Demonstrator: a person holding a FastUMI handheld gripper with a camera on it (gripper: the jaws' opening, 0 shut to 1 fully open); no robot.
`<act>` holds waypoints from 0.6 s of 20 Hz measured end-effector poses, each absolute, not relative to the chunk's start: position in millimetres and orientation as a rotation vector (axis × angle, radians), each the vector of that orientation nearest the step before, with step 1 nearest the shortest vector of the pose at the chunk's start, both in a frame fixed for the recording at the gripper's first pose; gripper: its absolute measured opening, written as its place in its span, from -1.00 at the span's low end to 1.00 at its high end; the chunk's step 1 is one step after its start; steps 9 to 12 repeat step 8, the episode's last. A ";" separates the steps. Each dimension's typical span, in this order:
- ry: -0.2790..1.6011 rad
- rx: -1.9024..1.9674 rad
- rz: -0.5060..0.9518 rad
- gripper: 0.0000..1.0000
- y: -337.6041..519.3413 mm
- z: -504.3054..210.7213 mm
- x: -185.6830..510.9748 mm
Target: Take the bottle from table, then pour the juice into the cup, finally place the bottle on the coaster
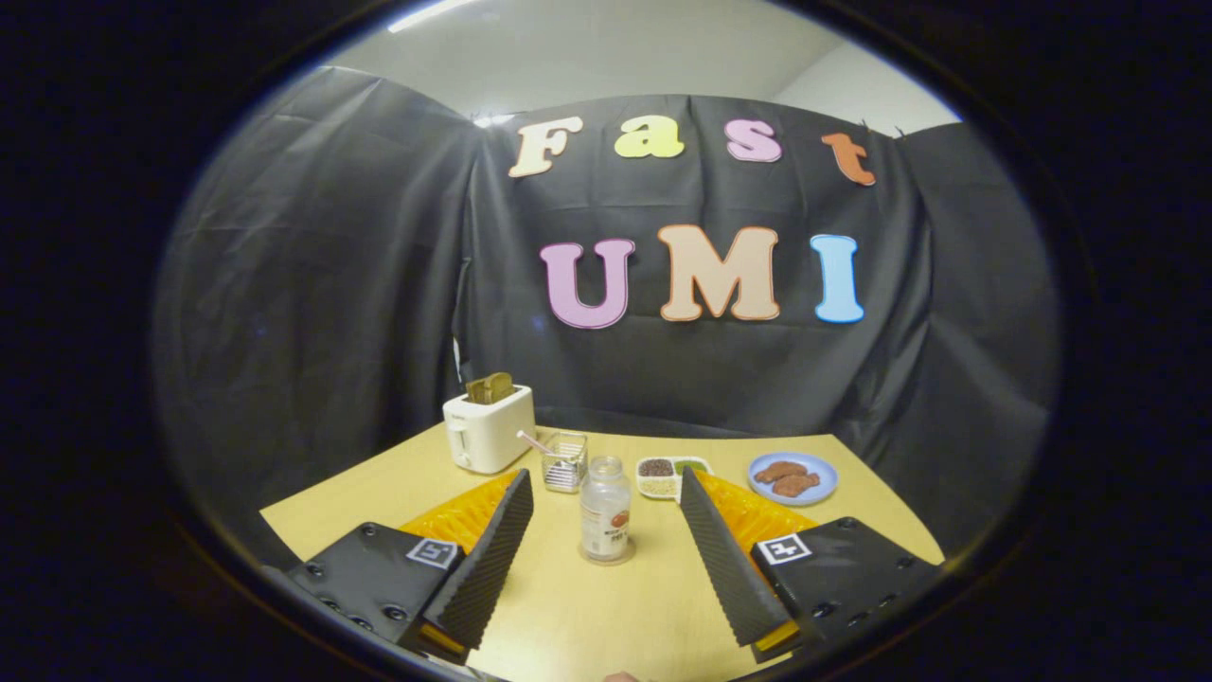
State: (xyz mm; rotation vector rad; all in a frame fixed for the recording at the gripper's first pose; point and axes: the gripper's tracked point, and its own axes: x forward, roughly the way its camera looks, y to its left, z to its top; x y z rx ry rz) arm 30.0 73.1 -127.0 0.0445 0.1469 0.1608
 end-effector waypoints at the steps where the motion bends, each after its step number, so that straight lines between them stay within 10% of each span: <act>1: 0.143 0.040 0.161 0.96 70.1 -123.5 28.6; 12: 0.117 0.060 0.155 0.96 30.1 -114.5 17.7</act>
